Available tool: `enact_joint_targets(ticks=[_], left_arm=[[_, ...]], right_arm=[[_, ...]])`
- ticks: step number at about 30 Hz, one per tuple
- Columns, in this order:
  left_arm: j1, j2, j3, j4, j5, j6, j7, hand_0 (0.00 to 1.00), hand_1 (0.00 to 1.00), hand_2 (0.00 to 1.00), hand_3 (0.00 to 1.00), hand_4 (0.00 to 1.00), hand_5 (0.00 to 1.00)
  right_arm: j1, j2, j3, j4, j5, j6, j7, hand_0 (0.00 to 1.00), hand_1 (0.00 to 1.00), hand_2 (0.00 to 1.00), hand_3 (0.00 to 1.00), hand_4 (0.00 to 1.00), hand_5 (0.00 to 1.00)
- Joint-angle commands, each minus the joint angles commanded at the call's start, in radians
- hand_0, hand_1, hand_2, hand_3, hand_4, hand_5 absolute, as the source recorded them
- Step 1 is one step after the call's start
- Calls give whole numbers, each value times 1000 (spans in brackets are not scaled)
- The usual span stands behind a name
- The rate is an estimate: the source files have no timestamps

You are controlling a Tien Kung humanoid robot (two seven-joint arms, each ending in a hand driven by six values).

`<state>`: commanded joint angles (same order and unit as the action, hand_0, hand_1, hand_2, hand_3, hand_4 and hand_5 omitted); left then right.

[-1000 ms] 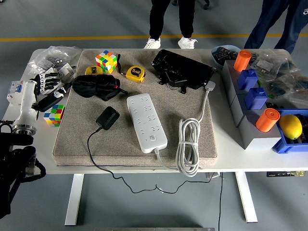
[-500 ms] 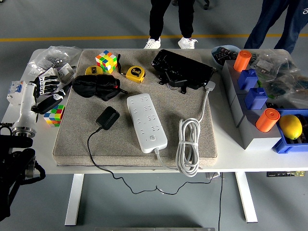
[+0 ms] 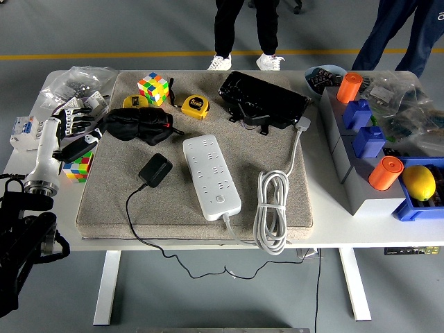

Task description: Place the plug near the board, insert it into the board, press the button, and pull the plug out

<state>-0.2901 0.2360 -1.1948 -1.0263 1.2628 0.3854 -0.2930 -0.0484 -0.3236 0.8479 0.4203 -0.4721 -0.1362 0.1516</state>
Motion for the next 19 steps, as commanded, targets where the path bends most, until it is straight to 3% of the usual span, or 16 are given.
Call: enact_joint_targets(ticks=[19], left_arm=[[-14,-11,16,12,-5,-1,4,605,612,602,636,849,333]], right_arm=[[2,9,16,-8,9,5,-5,619,627,585,541,685,220]])
